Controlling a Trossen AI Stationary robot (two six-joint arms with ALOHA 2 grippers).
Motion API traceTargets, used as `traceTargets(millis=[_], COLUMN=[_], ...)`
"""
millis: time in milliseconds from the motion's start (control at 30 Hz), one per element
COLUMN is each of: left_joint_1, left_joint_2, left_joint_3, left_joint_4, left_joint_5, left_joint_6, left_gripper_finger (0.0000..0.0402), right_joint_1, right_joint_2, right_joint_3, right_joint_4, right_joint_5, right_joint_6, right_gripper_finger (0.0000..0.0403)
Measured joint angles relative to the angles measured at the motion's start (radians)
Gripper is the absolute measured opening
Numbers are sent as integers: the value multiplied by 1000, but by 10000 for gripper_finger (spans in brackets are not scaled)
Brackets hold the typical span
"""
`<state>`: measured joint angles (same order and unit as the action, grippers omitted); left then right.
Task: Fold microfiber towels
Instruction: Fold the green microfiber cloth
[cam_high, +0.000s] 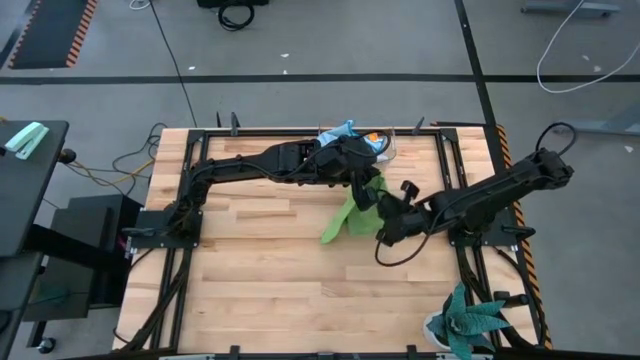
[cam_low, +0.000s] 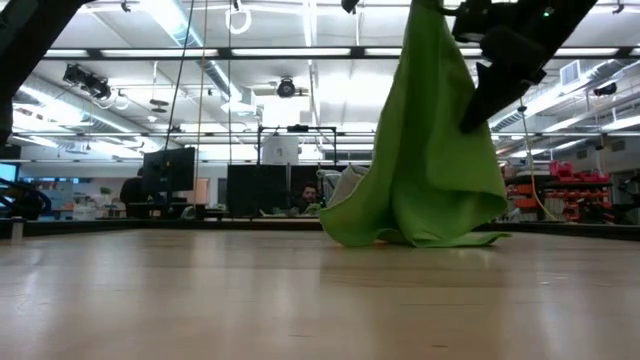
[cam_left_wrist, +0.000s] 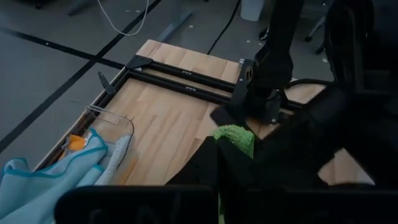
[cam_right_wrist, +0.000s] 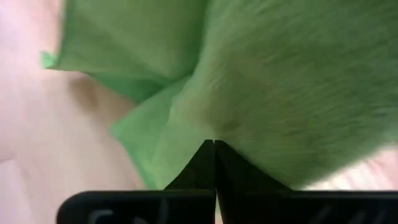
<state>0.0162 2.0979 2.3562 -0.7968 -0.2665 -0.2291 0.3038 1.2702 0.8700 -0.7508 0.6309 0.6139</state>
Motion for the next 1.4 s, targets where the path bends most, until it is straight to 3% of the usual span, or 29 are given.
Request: traceTargets(millis=[167,567,833,933,1033,1133,1400], left_joint_1=[0,0,0,1,7,15,37], left_joint_2=[0,0,0,0,0,0,0], left_joint_3=[0,0,0,0,0,0,0], left_joint_4=[4,12,20,20,20,21,28], left_joint_5=[0,1,1,1,2,2,4], left_joint_6=[-2,5,10,10,8,6,5], left_gripper_finger=[3,2,3,4,2,4,4], right_joint_1=[-16,-129,-214,-237,-207,-131,11], right_joint_2=[-43,-148,-277,-324,-367,-379,-329], right_joint_3=[0,0,0,0,7,15,18], right_joint_4=[-44,-284,-277,-220,-152,-91,135], right_joint_5=[87,109,144,89,-40,-54,-117], right_joint_6=[22,46,41,58,161,224,212], right_gripper_finger=[3,2,2,2,3,3,10])
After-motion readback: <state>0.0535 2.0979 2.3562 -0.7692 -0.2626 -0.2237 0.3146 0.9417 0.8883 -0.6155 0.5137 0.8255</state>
